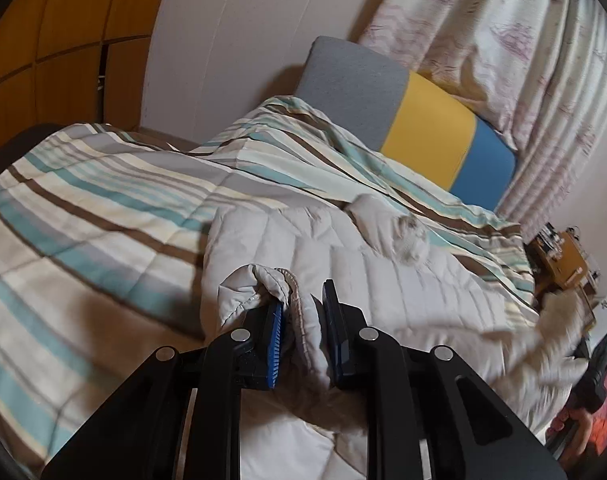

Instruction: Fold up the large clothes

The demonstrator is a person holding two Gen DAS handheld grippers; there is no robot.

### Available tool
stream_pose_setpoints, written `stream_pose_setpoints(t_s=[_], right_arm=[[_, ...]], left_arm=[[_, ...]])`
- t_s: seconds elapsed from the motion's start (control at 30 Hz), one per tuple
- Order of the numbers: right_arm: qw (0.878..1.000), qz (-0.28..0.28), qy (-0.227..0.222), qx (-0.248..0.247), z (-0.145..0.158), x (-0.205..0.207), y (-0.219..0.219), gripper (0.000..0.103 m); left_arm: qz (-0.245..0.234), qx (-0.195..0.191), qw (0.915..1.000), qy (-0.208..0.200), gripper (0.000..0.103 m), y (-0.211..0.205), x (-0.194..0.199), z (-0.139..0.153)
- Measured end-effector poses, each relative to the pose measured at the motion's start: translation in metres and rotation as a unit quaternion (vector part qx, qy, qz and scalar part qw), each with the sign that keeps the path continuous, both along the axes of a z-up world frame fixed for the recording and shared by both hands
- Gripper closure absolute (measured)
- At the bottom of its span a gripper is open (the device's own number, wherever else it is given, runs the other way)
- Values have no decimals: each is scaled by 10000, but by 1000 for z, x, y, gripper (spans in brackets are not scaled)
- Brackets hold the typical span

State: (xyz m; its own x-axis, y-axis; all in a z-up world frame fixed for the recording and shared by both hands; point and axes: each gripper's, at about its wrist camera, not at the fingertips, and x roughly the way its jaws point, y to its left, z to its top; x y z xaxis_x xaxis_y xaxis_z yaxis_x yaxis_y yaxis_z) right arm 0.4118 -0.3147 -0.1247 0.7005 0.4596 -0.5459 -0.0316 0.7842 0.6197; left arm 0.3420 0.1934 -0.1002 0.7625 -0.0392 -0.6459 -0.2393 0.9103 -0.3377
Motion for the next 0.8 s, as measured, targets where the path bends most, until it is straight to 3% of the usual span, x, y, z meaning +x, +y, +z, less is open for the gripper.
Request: stream_pose_setpoints(t_s=[0.2, 0.27, 0.37, 0.4, 0.43, 0.47, 0.53, 0.63, 0.73, 0.8], right_arm=[[9996, -173, -56, -197, -11, 45, 7, 88], [9994, -214, -58, -265, -17, 55, 10, 84], [9990, -274, -71, -346, -29, 66, 12, 62], [9991, -282, -122, -283, -32, 66, 11, 49], [9991, -312, -207, -183, -34, 64, 8, 38], [9990, -331, -276, -83, -34, 61, 6, 32], [9965, -622, -551, -28, -28, 48, -5, 2], [9874, -1013, -1204, 148, -21, 16, -29, 2], [9928, -949, -725, -31, -33, 12, -40, 2], [9975, -690, -149, 72, -55, 20, -42, 2]], left_arm=[[149, 158, 9995, 224, 84, 11, 48, -22], [226, 271, 9989, 304, 84, 14, 58, -33], [349, 385, 9983, 254, 57, 18, 61, -41], [448, 465, 9978, 134, 42, 20, 56, -41], [549, 551, 9970, 32, 19, 22, 52, -40], [718, 728, 9947, -146, 11, 24, 42, -37], [799, 897, 9921, -362, 8, 27, 31, -35], [615, 953, 9931, -314, 8, 29, 18, -41], [218, 1072, 9939, 132, 8, 25, 20, -60], [168, 1113, 9931, 339, 8, 26, 22, -73]])
